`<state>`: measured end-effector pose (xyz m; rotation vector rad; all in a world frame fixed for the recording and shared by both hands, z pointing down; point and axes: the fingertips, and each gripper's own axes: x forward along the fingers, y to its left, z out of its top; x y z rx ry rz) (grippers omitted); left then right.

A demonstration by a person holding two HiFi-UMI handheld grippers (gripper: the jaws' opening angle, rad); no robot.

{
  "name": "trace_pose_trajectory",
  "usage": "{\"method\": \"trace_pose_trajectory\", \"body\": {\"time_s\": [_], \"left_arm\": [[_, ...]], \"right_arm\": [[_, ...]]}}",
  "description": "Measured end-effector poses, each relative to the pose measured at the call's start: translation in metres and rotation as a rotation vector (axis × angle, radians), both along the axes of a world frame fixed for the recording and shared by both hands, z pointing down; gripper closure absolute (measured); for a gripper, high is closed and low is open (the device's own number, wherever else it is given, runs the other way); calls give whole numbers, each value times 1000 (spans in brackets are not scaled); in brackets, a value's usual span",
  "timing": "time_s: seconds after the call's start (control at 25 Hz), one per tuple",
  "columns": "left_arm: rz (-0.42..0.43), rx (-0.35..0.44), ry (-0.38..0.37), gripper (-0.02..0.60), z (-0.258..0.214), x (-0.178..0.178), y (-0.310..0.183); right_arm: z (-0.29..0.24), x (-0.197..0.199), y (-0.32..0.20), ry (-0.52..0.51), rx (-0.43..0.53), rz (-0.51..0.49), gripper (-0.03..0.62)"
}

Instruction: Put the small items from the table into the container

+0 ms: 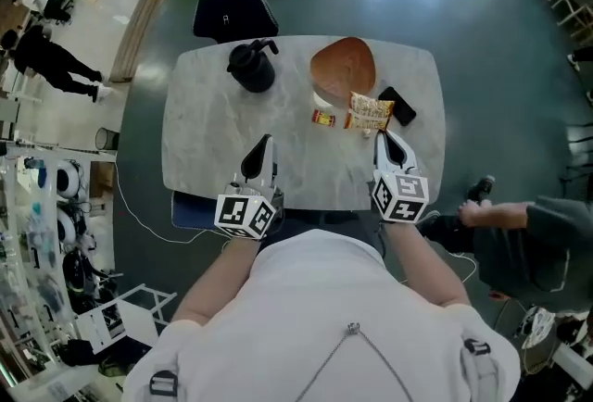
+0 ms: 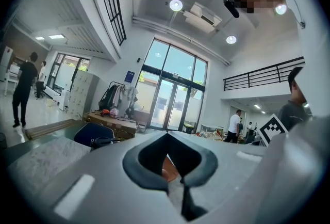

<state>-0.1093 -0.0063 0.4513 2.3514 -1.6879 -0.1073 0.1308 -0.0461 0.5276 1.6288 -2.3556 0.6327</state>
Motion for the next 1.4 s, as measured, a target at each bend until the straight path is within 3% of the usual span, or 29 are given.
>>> {"method": "trace_pose_trajectory", "body": {"time_s": [0.4,0.72,1.12,1.4], "left_arm": [[127,-24,41,578,15,-18,-71],[73,-71,91,578,22,-2,-81],[-61,-182,86,577,69,-37,-86],[-181,-226,75,578,97,-78,-90]], "right_arm": [[-7,-34,-40,-25,2,86,563],[34,-14,-68,57,-110,31,563],[162,-35,-177,183,-430,-66,563],[262,-50,-242,259,-689,-64,563]]}}
